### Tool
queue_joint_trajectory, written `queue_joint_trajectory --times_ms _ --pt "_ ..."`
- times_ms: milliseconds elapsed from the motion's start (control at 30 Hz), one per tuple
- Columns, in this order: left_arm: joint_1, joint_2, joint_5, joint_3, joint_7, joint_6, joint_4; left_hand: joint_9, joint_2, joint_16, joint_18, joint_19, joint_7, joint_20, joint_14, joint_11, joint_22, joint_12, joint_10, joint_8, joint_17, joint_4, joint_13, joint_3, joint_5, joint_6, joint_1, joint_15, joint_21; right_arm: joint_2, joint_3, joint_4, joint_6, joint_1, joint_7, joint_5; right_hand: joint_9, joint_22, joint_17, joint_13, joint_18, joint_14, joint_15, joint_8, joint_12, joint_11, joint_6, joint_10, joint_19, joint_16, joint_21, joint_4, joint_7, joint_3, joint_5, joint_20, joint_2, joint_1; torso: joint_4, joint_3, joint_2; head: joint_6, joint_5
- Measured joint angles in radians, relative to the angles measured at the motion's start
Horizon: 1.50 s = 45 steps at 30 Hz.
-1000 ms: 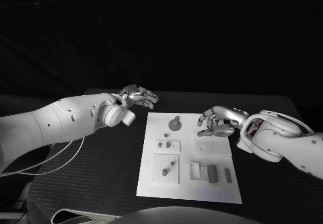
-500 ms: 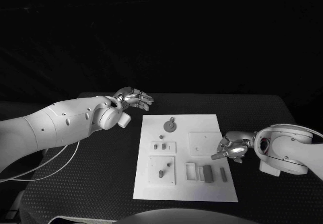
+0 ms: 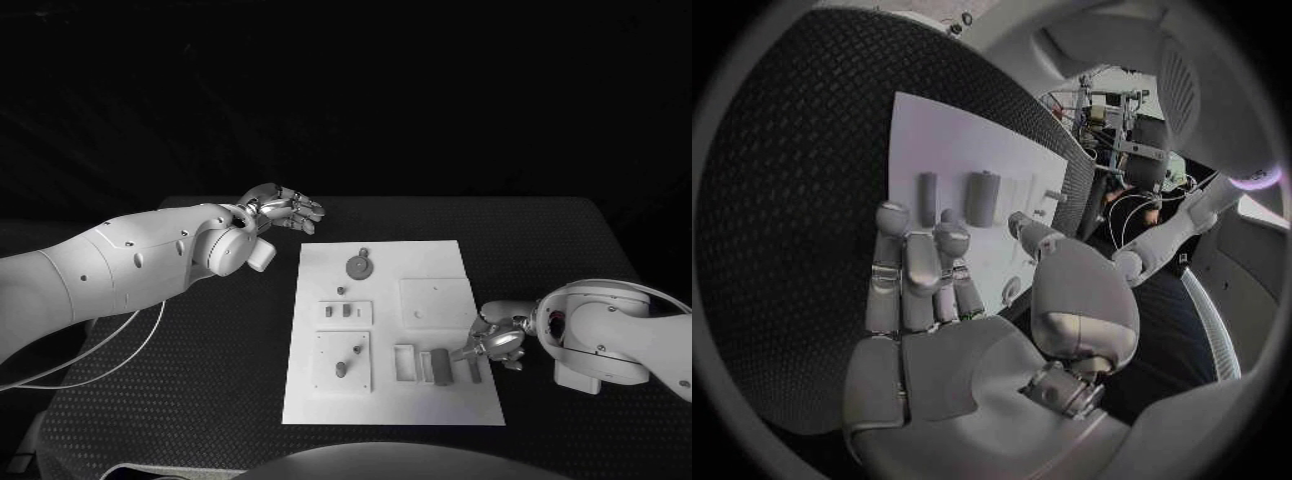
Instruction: Assemble the parts on the task board
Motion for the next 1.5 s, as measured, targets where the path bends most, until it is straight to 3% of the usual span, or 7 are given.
queue_joint_trajectory --times_ms 700,733,833,1000,1233,1333,1500 --pt "0.0 -0.001 0.0 0.0 0.0 0.0 0.002 0.0 0.004 -0.004 0.0 0.0 0.0 0.0 0.0 0.0 0.0 0.0 0.0 0.0 0.001 0.003 0.0 -0.003 0.0 0.0 -0.004 0.0 0.0 0.086 0.001 -0.048 -0.068 -0.056 -0.013 -0.013 0.004 0.0 0.0 0.005 0.0 0.011 0.001 -0.024 0.004 -0.005 0.004 0.003 -0.014 0.018 0.022 0.001 -0.004 -0.013 0.0 -0.007 0.017 0.01 0.0014 -0.0016 0.001 -0.014 0.005" --pt "0.0 -0.001 0.0 0.0 0.0 0.0 0.002 0.0 0.004 -0.004 0.0 0.0 0.0 0.0 0.0 0.0 0.0 0.0 0.0 0.0 0.001 0.003 0.0 -0.003 0.0 0.0 -0.004 0.0 0.0 0.089 0.003 -0.049 -0.07 -0.059 -0.013 -0.013 -0.003 0.0 -0.003 0.005 0.002 0.016 -0.002 -0.031 0.004 -0.009 0.021 -0.001 -0.015 0.018 0.025 -0.002 -0.017 -0.016 0.0 -0.007 0.023 0.006 0.0014 -0.0016 0.001 -0.015 0.006" --pt "0.0 -0.002 0.0 0.0 0.0 0.0 0.002 0.0 0.004 -0.004 0.0 0.0 0.0 0.0 0.0 0.0 0.0 0.0 0.0 0.0 0.001 0.003 0.0 -0.003 0.0 0.0 -0.004 0.0 0.0 0.098 0.001 -0.051 -0.075 -0.073 -0.013 -0.014 -0.005 0.0 -0.007 0.005 0.015 0.021 -0.007 -0.037 0.004 -0.027 0.052 -0.028 -0.022 0.022 0.028 -0.014 -0.007 -0.028 0.0 -0.007 0.039 0.021 0.0014 -0.0012 0.001 -0.017 0.007" --pt "0.0 -0.002 0.0 0.0 0.0 0.0 0.002 0.0 0.004 -0.004 0.0 0.0 0.0 0.0 0.0 0.0 0.0 0.0 0.0 0.0 0.001 0.003 0.0 -0.003 0.0 0.0 -0.004 0.0 0.0 0.102 0.001 -0.053 -0.08 -0.074 -0.013 -0.013 -0.006 0.0 -0.015 0.007 0.015 0.019 -0.005 -0.044 0.004 -0.027 0.056 -0.028 -0.027 0.03 0.038 -0.079 -0.002 -0.056 0.0 -0.002 0.09 0.042 0.0012 -0.0006 0.0 -0.019 0.01" --pt "0.0 -0.002 0.0 0.0 -0.001 0.0 0.002 0.0 0.004 -0.004 0.0 0.0 0.0 0.0 0.0 0.0 -0.001 0.0 0.0 0.0 0.0 0.003 0.0 -0.003 0.0 0.0 -0.004 0.0 0.0 0.102 0.002 -0.05 -0.098 -0.074 -0.01 -0.013 -0.018 0.0 -0.022 0.009 0.015 0.014 -0.007 -0.062 0.008 -0.03 0.081 -0.026 -0.034 0.051 0.05 -0.256 -0.013 -0.079 -0.004 0.002 0.192 0.038 0.0002 -0.0008 0.0 -0.02 0.012" --pt "0.0 -0.002 0.0 0.0 -0.001 0.0 0.002 0.0 0.004 -0.004 0.0 0.0 0.0 0.0 0.0 0.0 -0.001 0.0 0.0 0.0 0.0 0.003 0.0 -0.003 0.0 0.0 -0.004 0.0 0.0 0.1 0.002 -0.047 -0.107 -0.074 -0.008 -0.015 -0.013 0.0 -0.022 0.009 0.015 0.017 -0.01 -0.059 0.008 -0.035 0.086 -0.02 -0.034 0.053 0.05 -0.269 -0.018 -0.092 -0.005 0.002 0.202 0.032 0.0001 -0.001 0.0 -0.02 0.012" --pt "0.0 -0.002 0.0 0.0 -0.001 0.0 0.002 -0.001 0.004 -0.004 0.0 0.0 0.0 0.0 0.0 0.0 -0.001 0.0 0.0 0.0 0.001 0.003 0.0 -0.003 0.0 0.0 -0.004 0.0 0.0 0.092 0.0 -0.039 -0.126 -0.075 -0.003 -0.019 -0.02 0.0 -0.027 0.007 0.012 0.032 -0.014 -0.06 0.008 -0.042 0.108 -0.002 -0.027 0.065 0.058 -0.229 -0.032 -0.051 -0.005 0.009 0.213 0.036 0.0001 -0.0012 0.0 -0.02 0.012"
